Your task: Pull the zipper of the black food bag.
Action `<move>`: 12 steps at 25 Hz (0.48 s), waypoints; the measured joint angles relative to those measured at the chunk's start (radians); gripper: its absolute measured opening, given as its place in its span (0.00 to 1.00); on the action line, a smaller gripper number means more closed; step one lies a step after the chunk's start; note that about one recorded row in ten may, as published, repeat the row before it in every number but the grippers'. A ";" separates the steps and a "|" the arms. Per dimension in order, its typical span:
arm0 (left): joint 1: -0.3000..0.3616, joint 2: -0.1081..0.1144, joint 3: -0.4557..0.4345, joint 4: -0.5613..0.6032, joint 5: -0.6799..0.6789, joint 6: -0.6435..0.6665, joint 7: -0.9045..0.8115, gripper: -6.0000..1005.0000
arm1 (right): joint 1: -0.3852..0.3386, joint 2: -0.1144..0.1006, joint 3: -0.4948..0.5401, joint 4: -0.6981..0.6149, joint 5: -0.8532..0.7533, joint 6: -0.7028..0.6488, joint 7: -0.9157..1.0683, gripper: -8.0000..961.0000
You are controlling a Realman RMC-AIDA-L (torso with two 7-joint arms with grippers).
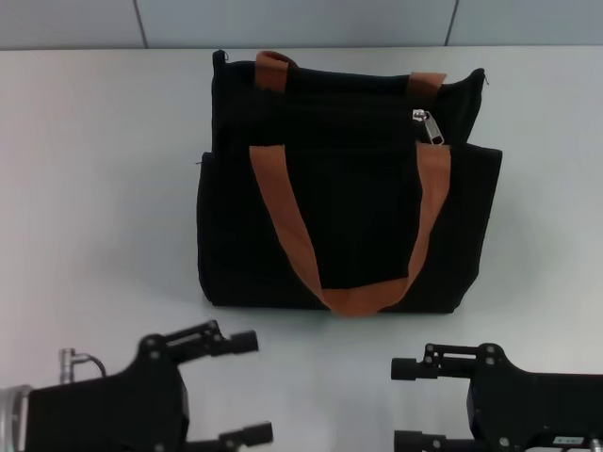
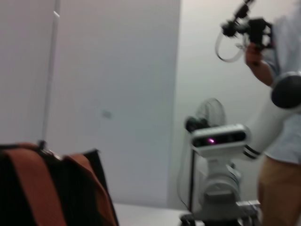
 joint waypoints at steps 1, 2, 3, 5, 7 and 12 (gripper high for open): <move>-0.006 -0.001 0.000 0.000 0.016 -0.005 0.000 0.77 | -0.001 0.000 0.002 0.007 0.005 0.002 -0.007 0.70; -0.011 -0.002 0.001 0.001 0.031 -0.010 0.000 0.77 | -0.003 0.000 0.001 0.014 0.009 0.000 -0.024 0.70; -0.013 -0.003 0.001 0.000 0.037 -0.012 0.001 0.77 | -0.006 0.000 0.001 0.019 0.012 -0.006 -0.039 0.70; -0.012 -0.003 -0.001 -0.001 0.041 -0.018 0.007 0.77 | -0.010 0.000 0.001 0.026 0.020 -0.020 -0.068 0.70; -0.006 -0.004 -0.002 0.000 0.041 -0.023 0.011 0.77 | -0.012 0.001 0.002 0.043 0.037 -0.028 -0.098 0.70; -0.008 -0.004 0.000 -0.005 0.043 -0.041 -0.004 0.77 | -0.009 0.002 0.003 0.074 0.053 -0.016 -0.133 0.70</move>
